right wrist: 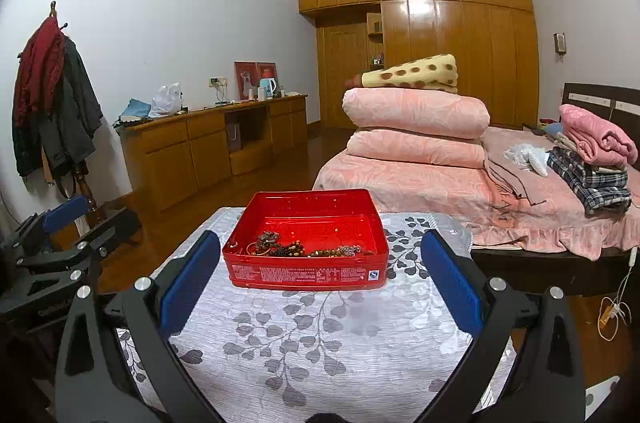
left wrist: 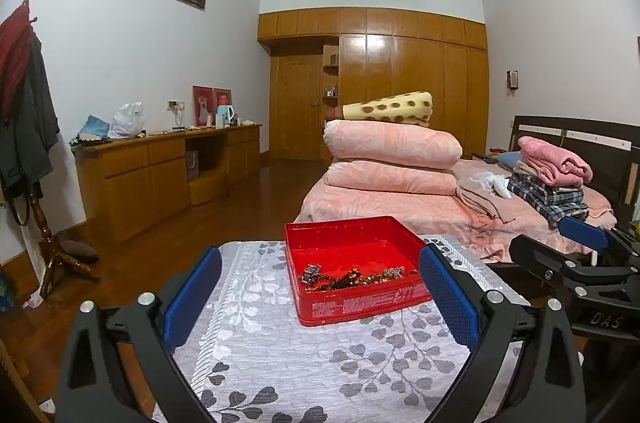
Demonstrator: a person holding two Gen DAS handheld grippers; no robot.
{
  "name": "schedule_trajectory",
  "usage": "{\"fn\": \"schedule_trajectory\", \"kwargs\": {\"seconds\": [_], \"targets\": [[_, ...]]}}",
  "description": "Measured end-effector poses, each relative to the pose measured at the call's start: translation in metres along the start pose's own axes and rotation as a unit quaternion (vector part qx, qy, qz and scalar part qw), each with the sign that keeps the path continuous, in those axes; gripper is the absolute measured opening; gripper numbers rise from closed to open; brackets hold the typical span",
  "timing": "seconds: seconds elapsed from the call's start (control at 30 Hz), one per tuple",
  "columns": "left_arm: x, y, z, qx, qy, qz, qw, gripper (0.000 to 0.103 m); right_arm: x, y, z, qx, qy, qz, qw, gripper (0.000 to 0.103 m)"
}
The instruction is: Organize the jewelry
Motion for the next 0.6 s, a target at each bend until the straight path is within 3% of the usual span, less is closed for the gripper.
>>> {"fn": "schedule_trajectory", "kwargs": {"seconds": [0.6], "targets": [[0.0001, 0.0003, 0.0015, 0.000, -0.001, 0.000, 1.0000, 0.097, 0.0008, -0.0001, 0.0008, -0.001, -0.003, 0.001, 1.000, 0.097]]}}
Point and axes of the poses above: each gripper's, at about its wrist camera, not at the fingertips, and z roughly against the way its jaws point, y to its left, x to its top, the point moved 2 cm from there along -z, roughly the way its jaws point, and after that the axes turned 1 degree about z, right-handed, at the moved point
